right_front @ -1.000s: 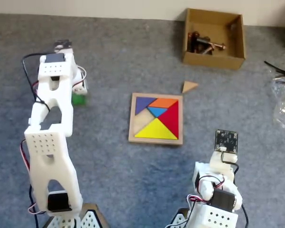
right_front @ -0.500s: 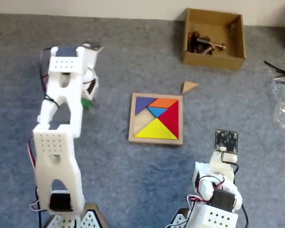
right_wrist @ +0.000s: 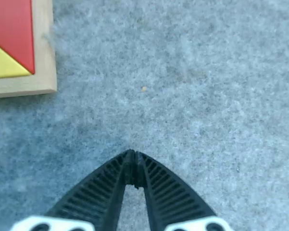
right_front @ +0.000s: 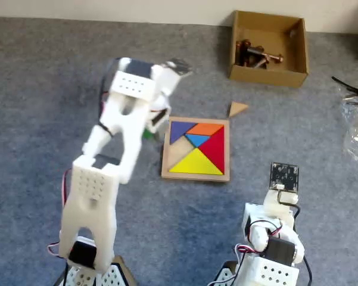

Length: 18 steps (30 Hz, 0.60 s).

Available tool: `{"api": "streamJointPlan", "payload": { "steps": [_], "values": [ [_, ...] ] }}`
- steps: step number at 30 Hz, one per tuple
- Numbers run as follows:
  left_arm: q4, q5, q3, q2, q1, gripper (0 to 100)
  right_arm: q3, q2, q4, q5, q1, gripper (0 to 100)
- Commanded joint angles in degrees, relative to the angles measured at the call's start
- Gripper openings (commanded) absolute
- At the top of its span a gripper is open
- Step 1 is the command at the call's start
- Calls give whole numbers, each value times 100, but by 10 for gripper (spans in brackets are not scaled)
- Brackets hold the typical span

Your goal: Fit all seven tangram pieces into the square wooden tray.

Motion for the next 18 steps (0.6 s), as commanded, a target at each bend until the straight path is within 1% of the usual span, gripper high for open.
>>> {"api": "streamJointPlan", "payload": {
  "steps": [1, 8, 18],
  "values": [
    [70, -35, -251, -251, 444, 31, 620, -57, -171, -44, 84, 9],
    [70, -18, -251, -198, 743, 31, 620, -57, -171, -44, 84, 9],
    [44, -26, -92, -171, 989, 33, 620, -57, -171, -44, 92, 9]
  ]
}}
